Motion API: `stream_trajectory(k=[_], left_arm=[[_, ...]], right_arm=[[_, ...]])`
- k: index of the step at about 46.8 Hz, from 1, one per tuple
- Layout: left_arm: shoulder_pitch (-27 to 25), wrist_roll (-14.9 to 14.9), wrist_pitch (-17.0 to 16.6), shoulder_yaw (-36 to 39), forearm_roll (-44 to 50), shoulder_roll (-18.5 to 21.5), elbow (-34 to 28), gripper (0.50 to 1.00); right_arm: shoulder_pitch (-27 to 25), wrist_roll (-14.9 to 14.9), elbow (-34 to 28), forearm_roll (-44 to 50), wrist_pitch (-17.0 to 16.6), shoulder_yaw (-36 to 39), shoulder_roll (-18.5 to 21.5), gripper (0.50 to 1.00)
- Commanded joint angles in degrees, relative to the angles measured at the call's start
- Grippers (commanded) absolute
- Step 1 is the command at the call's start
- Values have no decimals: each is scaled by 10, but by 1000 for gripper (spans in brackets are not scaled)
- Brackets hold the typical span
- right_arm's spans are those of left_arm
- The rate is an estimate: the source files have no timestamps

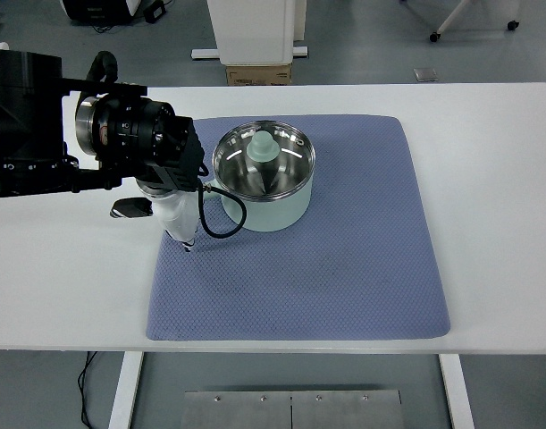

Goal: Rotate green pot handle

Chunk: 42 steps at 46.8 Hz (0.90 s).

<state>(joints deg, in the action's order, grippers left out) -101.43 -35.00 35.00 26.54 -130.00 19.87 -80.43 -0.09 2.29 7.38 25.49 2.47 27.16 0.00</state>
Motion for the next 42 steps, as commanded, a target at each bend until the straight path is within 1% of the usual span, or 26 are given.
stream_trajectory(k=[1,23,32,42], left_arm=[[0,0,0,1,0,0,3,1000],[-1,0,0,19,0,-7,18,1000],[-1,0,0,19,0,-13,43,1000],[-1,0,0,19,0,-19,57,1000]], right_arm=[[0,0,0,0,0,0,0,1000],[0,0,0,0,0,0,0,1000],[0,0,0,0,0,0,0,1000],[0,0,0,0,0,0,0,1000]])
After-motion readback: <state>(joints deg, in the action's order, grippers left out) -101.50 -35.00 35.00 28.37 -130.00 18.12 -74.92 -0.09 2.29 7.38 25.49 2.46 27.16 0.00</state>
